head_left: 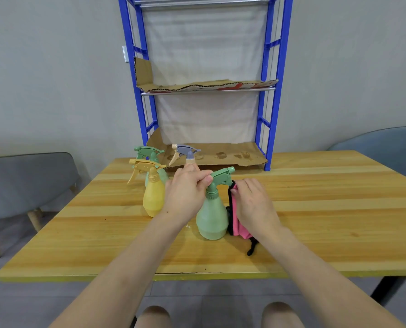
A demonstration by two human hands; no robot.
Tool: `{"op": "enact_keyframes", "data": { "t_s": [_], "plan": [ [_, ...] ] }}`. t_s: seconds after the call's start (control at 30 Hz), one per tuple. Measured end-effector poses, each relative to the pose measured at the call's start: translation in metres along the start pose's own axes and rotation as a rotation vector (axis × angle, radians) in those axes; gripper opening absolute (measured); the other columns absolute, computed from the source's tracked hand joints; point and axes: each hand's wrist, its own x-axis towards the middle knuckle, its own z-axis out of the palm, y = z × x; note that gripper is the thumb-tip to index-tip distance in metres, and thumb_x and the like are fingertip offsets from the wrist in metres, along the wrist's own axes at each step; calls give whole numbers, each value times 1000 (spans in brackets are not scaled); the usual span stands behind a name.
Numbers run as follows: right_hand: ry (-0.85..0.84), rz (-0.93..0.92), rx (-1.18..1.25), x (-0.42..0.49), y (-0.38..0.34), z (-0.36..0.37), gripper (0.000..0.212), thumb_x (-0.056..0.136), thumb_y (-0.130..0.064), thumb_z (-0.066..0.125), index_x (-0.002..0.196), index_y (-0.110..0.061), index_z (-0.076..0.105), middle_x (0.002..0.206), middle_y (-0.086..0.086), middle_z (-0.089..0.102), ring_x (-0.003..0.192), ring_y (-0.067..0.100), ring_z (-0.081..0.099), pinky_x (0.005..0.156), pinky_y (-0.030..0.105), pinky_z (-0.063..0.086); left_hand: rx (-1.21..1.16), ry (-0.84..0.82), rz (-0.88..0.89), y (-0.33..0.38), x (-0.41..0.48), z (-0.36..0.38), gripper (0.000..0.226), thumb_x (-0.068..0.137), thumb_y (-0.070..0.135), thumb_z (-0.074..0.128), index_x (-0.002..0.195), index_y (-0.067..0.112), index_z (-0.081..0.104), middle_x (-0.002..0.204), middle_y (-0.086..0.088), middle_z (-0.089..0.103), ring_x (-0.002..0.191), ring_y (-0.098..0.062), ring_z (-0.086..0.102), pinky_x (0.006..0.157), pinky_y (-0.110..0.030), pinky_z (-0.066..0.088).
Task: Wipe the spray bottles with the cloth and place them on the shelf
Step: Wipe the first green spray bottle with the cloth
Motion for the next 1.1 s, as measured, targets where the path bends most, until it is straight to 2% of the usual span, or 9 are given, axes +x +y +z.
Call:
{"op": "enact_keyframes", "data": {
  "t_s": [0.13,0.23,0.33,0.47,0.63,0.77,0.9,1.0,1.1],
  "plan": [
    [32,26,-39,8,-4,3,36,107,-32,41,90,-7,62,83,7,62,76,26,55,67,37,46,-26,22,4,0,-2,3,26,107,32,53,123,34,73,100,6,54,108,-19,50,93,-41,39],
    [94,-9,-61,5,-7,4,35,107,-30,41,87,-8,61,79,6,60,71,24,53,63,37,45,-22,23,8,0,-2,3,26,107,32,52,122,35,73,103,5,56,110,-19,50,94,-42,39],
    [95,-44,-96,5,-3,3,30,108,-23,42,88,-9,60,78,6,58,71,24,51,63,37,45,-13,13,3,0,-2,2,27,108,34,52,125,36,72,102,7,55,111,-18,49,94,-41,37],
    [40,-81,-87,1,5,2,6,97,-1,59,94,-6,62,80,7,57,73,26,50,65,40,48,5,1,-6,-1,-1,0,28,108,36,51,127,37,71,109,7,59,113,-18,48,89,-38,32],
    [71,-23,-84,9,-2,-1,26,105,-25,51,90,-8,65,81,6,64,74,25,57,66,37,50,-20,10,-7,3,-2,1,26,108,33,51,121,34,73,105,4,57,114,-19,49,92,-39,34],
    [121,-38,-73,10,-9,-5,24,103,-21,56,88,-7,67,77,7,65,70,25,58,62,37,49,-23,8,-3,0,-1,0,26,108,33,52,122,33,74,102,4,56,112,-21,50,99,-44,38],
    [57,-26,-44,6,-5,-7,14,100,-12,58,93,-5,67,77,7,65,70,27,58,62,39,50,-42,6,-8,1,-2,0,25,107,33,52,120,33,74,103,3,57,110,-20,49,99,-44,38],
    [-53,28,-9,2,-3,-13,19,101,-15,54,102,-7,71,86,6,71,80,28,64,69,41,55,-28,16,-10,2,-4,1,26,108,33,52,123,34,73,108,3,59,113,-20,49,98,-44,38],
    [-106,186,99,-8,-3,-22,19,105,-18,54,96,-14,71,82,1,68,78,23,64,68,37,53,-29,15,-24,1,-3,2,27,108,34,52,125,36,72,112,5,60,115,-21,50,100,-45,40]
  ]
}}
